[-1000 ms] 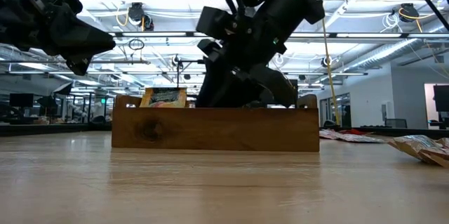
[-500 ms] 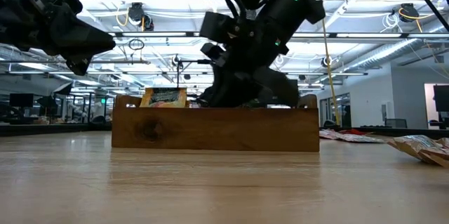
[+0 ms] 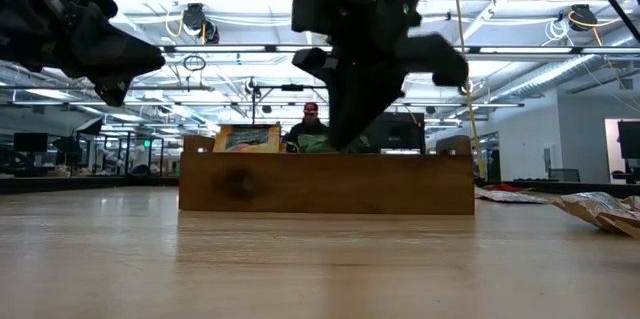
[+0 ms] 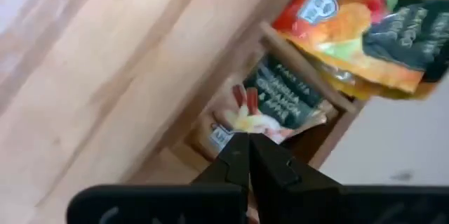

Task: Pick & Place Tea
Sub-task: Put the brown tea bag into the middle slot of the wooden organizer

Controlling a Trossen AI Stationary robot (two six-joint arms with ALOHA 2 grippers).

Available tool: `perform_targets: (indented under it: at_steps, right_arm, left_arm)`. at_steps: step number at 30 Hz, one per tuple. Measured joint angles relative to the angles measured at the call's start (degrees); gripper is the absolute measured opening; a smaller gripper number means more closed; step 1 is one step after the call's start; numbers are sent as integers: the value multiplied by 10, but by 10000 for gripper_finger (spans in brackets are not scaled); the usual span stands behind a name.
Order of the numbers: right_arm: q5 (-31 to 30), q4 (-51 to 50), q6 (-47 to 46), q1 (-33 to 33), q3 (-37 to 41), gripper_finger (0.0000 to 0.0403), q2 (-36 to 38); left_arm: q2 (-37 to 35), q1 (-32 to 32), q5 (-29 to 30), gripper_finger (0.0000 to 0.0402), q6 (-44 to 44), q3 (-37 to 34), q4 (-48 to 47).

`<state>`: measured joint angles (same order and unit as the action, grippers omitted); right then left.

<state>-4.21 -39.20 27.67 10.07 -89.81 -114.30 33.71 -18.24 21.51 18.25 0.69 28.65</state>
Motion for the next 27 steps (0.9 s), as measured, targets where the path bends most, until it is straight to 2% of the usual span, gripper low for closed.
perform_targets:
  at_steps: [5,15,17,23,27]
  right_arm:
    - [18,-69,-12,2,-81,0,-49]
    - [118,-68,-58,-4,-79,0,-77]
    - [107,-64,-59,-7,-74,0,-77]
    - [22,-50,-74,-11,-48,0,-77]
    - [10,-21,-90,-10,-13,0,-74]
  left_arm:
    - [0,0,0,63,0,0,-3]
    - [0,0,0,63,0,0,-1]
    - [0,0,0,63,0,0,-1]
    - [0,0,0,62,0,0,-2]
    - [0,0,0,63,0,0,-1]
